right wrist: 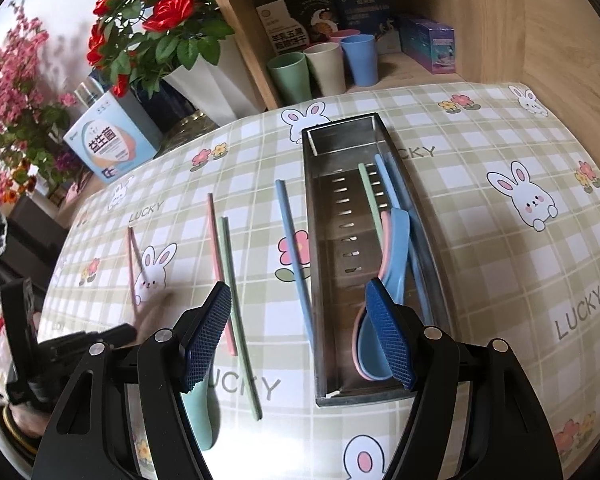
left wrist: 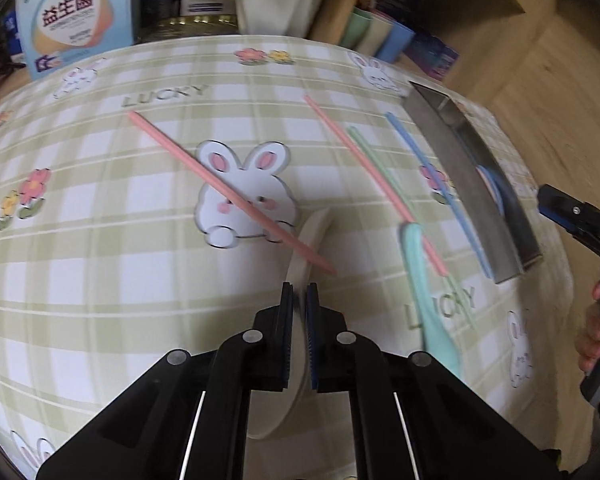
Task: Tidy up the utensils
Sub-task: 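Lift the cream spoon off the table with the left tool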
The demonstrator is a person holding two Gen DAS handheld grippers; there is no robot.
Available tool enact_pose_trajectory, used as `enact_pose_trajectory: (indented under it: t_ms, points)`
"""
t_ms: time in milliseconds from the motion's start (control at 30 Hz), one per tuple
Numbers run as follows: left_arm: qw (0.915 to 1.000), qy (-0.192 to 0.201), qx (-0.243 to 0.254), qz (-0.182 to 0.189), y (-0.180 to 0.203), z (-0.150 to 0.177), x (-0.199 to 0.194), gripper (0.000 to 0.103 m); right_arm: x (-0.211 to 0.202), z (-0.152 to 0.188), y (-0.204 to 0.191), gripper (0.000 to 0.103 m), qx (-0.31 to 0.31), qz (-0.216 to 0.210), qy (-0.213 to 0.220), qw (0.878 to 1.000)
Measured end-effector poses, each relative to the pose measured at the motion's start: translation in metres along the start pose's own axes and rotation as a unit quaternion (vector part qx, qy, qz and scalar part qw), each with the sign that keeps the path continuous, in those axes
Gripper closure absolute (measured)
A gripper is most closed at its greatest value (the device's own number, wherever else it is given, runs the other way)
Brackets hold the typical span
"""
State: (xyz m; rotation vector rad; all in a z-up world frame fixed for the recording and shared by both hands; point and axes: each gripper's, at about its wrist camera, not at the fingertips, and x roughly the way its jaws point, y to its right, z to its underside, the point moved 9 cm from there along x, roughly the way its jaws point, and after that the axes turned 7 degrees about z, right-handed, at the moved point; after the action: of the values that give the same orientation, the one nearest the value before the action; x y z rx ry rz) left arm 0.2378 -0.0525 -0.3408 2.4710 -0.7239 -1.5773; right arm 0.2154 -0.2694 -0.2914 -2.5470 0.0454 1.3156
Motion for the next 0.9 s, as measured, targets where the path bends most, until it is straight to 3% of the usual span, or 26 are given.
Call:
enact_pose_trajectory:
  t_ms: [333,900]
  points:
    - [0.9990,-0.021,0.013,0.038,0.019,0.007,0.004,0.094,0.000,0.002,-0.002,0.035,0.000,-0.004,-0.002,1.000]
    - [0.9970,-0.025,0.068,0.029,0.026,-0.006,0.009,0.076,0.002,0.003,0.001,0.035,0.004,-0.005,-0.004,1.000]
